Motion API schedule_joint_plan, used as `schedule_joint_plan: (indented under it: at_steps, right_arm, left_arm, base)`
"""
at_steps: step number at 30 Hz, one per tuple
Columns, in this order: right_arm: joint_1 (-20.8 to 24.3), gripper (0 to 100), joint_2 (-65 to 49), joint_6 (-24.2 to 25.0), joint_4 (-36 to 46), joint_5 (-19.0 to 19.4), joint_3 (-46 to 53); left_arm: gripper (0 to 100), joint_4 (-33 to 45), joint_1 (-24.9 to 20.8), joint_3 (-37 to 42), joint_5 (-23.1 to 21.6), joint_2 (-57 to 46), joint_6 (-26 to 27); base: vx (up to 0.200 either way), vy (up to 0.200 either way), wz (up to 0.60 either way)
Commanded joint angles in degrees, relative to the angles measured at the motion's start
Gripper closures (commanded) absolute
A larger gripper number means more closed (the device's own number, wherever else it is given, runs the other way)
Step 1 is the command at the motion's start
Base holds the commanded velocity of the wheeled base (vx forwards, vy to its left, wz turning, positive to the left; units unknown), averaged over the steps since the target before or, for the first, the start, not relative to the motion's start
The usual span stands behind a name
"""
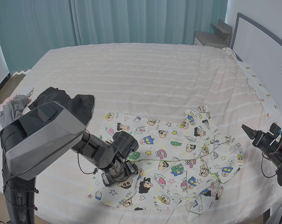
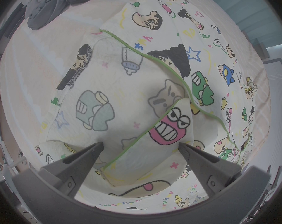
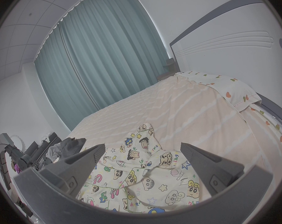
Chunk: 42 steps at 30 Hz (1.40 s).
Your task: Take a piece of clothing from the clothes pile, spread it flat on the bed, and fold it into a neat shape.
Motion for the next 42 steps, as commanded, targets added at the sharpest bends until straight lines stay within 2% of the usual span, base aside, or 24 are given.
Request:
schedule_joint_plan:
  at_steps: [1,3,4,18,26,30,35,42]
  right_arm:
    - [0.23,0,0.11,0.01,-0.76,0.01,0.0]
    - [0.23,0,0.11,0.01,-0.67,0.01,0.0]
    - [0.23,0,0.11,0.01,-0.67,0.01,0.0]
    - [0.23,0,0.11,0.01,-0.76,0.01,0.09]
    - [0.23,0,0.11,0.01,-0.76,0.01,0.09]
    - [0.31,0,0.02,0.01,-0.76,0.01,0.09]
    - [0.31,0,0.02,0.01,-0.76,0.01,0.09]
    - [0.31,0,0.02,0.01,-0.76,0.01,0.09]
  left_arm:
    - [0,-0.08,-0.09,-0.12,0.04,0.2,0.0]
    - [0,-0.34,-0.18,-0.12,0.04,0.2,0.0]
    - [100,-0.34,-0.18,-0.12,0.04,0.2,0.0]
    - [100,-0.34,-0.18,0.41,0.22,-2.17,0.0]
    - [100,-0.17,0.43,0.67,3.56,-6.3,0.71]
    - [100,0.01,1.05,0.76,4.17,-7.97,3.26]
    - [100,0.01,2.19,1.11,8.39,-9.12,7.48]
    - [100,0.01,3.86,2.69,8.83,-11.66,13.19]
  base:
    - [0.0,0.0,0.0]
    - [0.0,0.0,0.0]
    - [0.0,0.0,0.0]
    - [0.0,0.0,0.0]
    - [0.0,0.0,0.0]
    - [0.0,0.0,0.0]
    - [0.0,0.0,0.0]
    - [0.0,0.0,0.0]
